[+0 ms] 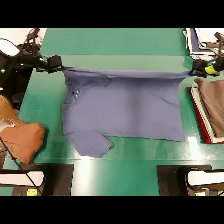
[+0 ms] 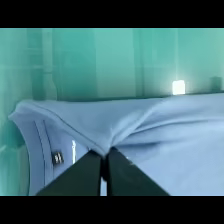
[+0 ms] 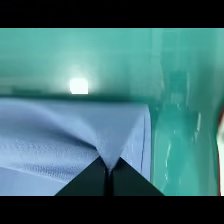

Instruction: Fold the shirts.

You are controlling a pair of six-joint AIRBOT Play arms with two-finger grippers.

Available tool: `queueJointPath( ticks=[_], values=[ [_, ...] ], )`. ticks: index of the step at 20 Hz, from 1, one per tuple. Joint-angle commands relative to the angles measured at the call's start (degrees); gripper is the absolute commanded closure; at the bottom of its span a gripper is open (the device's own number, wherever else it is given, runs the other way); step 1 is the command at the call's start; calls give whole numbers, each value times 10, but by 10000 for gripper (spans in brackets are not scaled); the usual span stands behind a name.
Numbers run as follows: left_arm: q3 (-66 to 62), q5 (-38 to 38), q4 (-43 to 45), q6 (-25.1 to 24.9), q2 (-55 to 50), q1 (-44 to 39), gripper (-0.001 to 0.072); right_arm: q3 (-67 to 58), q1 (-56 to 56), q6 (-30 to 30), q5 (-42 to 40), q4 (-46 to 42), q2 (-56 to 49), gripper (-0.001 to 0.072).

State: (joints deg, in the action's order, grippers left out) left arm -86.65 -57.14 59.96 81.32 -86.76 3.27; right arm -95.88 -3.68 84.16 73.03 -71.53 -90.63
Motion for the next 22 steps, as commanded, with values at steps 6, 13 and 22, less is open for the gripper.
queueJointPath(
  ticks=[6, 13, 22],
  values=[
    [26, -56, 11, -54, -39, 1, 684, 19, 3, 0, -13, -16, -22, 700],
    [138, -17, 11, -47, -39, 1, 645, 203, 3, 0, -52, -14, 27, 645],
    [271, -135, 99, 16, 133, 13, 206, 273, -10, 0, -22, -20, 196, 204]
  ],
)
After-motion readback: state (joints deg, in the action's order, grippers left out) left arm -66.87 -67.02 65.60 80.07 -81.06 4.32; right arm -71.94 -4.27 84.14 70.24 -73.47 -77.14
